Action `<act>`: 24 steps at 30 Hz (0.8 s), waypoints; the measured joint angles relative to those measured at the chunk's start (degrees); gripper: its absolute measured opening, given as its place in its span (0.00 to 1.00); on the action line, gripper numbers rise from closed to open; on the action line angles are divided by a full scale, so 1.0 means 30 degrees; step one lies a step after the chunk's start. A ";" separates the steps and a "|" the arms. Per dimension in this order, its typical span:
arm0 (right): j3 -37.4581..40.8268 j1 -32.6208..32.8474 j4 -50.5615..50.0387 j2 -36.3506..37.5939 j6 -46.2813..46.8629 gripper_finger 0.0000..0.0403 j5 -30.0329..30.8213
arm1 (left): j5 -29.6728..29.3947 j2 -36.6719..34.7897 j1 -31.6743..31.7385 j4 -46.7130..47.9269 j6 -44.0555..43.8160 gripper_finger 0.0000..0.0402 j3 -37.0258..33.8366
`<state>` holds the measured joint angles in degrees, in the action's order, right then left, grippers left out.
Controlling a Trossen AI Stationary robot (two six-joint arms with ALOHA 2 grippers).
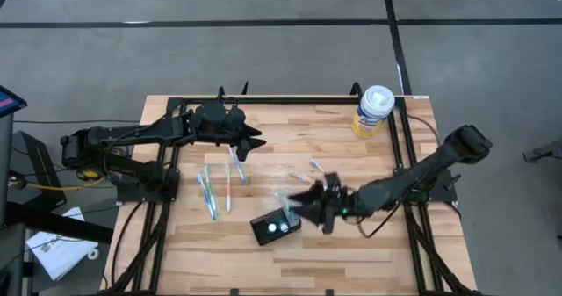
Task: Pick & Place toothbrushing station
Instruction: Put the green toothbrush into the mesh organizer
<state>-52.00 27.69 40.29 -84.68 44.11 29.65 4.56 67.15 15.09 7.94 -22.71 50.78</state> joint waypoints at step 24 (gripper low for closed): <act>-0.5902 -0.9171 -1.9063 0.5506 -0.7710 0.56 0.0104 | -0.2580 0.0022 -0.0437 0.1796 -0.0080 0.53 -0.0007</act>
<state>-69.70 0.18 -16.90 -68.16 20.98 29.96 -3.18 67.21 13.78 13.33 -22.95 50.76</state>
